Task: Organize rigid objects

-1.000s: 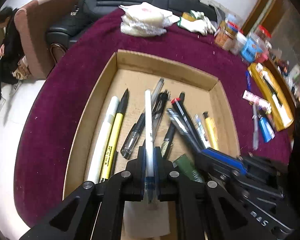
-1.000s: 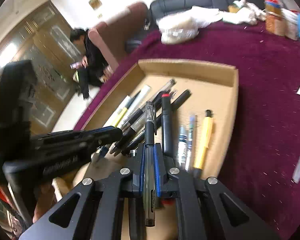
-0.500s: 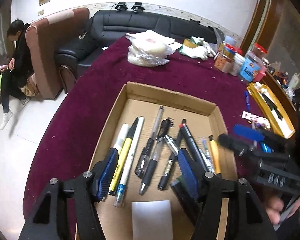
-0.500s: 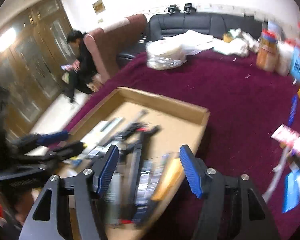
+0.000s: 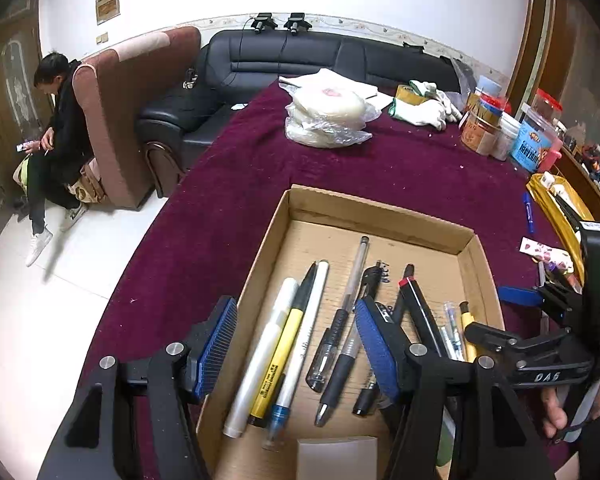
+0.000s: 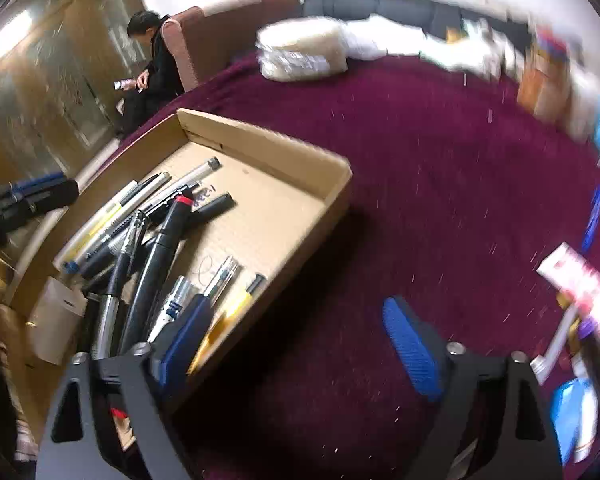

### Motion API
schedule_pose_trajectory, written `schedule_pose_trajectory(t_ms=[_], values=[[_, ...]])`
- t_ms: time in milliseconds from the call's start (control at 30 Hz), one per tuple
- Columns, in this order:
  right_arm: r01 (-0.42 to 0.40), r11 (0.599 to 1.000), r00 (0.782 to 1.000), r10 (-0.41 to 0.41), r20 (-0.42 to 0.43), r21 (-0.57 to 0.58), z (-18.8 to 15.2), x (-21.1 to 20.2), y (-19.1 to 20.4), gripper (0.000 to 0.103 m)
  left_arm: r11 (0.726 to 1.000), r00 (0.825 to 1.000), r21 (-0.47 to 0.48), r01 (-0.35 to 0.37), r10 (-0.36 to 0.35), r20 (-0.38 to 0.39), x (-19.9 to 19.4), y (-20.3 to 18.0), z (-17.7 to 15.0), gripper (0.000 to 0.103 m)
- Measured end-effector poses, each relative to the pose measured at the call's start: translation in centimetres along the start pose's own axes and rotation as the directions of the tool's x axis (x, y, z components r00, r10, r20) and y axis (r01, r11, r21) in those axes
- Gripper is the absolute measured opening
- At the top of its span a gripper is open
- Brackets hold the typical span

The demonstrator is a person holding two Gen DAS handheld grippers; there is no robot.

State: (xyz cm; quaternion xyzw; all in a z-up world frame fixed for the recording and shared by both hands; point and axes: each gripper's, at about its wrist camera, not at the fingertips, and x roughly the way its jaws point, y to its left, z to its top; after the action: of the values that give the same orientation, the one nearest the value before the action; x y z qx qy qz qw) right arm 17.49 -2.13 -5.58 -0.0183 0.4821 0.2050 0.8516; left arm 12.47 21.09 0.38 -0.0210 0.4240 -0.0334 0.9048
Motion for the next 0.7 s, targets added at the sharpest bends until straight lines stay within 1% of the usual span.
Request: schedule_pose_trajectory(t_ms=[33, 67, 100, 133, 167, 200, 267, 300, 333, 367, 400, 467, 500, 567, 667, 700], values=[[0.003, 1.0, 1.0, -0.003, 0.013, 0.003, 0.0, 0.1, 0.2, 0.103, 1.0, 1.0, -0.001, 0.009, -0.01, -0.014, 0.3, 0.1, 0.1, 0.065], [0.043, 0.999, 0.998, -0.043, 0.036, -0.009, -0.2, 0.4, 1.1, 0.103, 1.0, 0.999, -0.004, 0.021, -0.021, -0.033, 0.8, 0.2, 0.3, 0.065], [0.079, 0.997, 0.994, -0.078, 0.081, -0.013, -0.4, 0.7, 2.1, 0.103, 0.999, 0.998, -0.006, 0.032, -0.032, -0.054, 1.3, 0.3, 0.5, 0.065], [0.144, 0.988, 0.988, -0.141, 0.056, -0.052, -0.5, 1.1, 3.1, 0.103, 1.0, 0.997, -0.003, 0.029, -0.029, -0.065, 1.7, 0.3, 0.8, 0.065], [0.18, 0.98, 0.98, -0.172, 0.098, -0.079, -0.5, 0.8, 3.9, 0.103, 1.0, 0.997, 0.003, 0.024, -0.024, -0.067, 1.9, 0.3, 1.0, 0.065], [0.182, 0.98, 0.979, -0.174, 0.102, -0.077, -0.7, 0.9, 4.2, 0.103, 1.0, 0.998, 0.009, 0.019, -0.018, -0.054, 1.9, 0.5, 1.2, 0.065], [0.093, 0.995, 0.992, -0.09, 0.087, -0.037, -0.6, 1.1, 3.2, 0.103, 1.0, 1.0, 0.013, 0.011, -0.011, -0.028, 1.8, 0.9, 1.5, 0.065], [0.084, 0.996, 0.993, -0.08, 0.09, -0.032, -0.5, 1.0, 3.1, 0.103, 1.0, 1.0, -0.001, 0.024, -0.024, -0.016, 1.8, 1.3, 1.5, 0.065], [0.088, 0.996, 0.992, -0.085, 0.089, -0.034, -0.5, 1.1, 3.2, 0.103, 0.999, 0.999, -0.006, 0.036, -0.036, -0.018, 2.0, 1.5, 1.6, 0.065], [0.109, 0.993, 0.991, -0.104, 0.082, -0.047, -0.4, 1.3, 3.5, 0.103, 0.999, 0.999, -0.009, 0.047, -0.047, -0.025, 2.2, 1.7, 1.6, 0.065], [0.116, 0.992, 0.99, -0.111, 0.084, -0.053, -0.4, 1.2, 3.6, 0.103, 0.999, 0.998, -0.025, 0.045, -0.046, -0.033, 2.4, 2.0, 1.6, 0.065], [0.104, 0.994, 0.991, -0.1, 0.085, -0.044, -0.4, 1.1, 3.4, 0.103, 0.997, 0.997, -0.065, 0.04, -0.044, -0.064, 2.8, 2.3, 1.6, 0.065], [0.109, 0.993, 0.991, -0.105, 0.084, -0.048, -0.5, 1.0, 3.5, 0.103, 0.997, 0.996, -0.067, 0.039, -0.044, -0.075, 3.0, 2.4, 1.6, 0.065], [0.108, 0.993, 0.991, -0.103, 0.085, -0.047, -0.5, 1.0, 3.5, 0.103, 0.998, 0.997, -0.068, 0.011, -0.017, -0.078, 3.0, 2.4, 1.5, 0.065], [0.109, 0.993, 0.991, -0.105, 0.085, -0.048, -0.6, 0.8, 3.7, 0.103, 0.994, 0.998, -0.108, -0.022, 0.014, -0.067, 3.0, 2.8, 1.6, 0.065], [0.109, 0.993, 0.991, -0.105, 0.085, -0.047, -0.6, 0.8, 3.6, 0.103, 0.992, 0.997, -0.119, -0.045, 0.037, -0.065, 3.1, 2.9, 1.6, 0.065]])
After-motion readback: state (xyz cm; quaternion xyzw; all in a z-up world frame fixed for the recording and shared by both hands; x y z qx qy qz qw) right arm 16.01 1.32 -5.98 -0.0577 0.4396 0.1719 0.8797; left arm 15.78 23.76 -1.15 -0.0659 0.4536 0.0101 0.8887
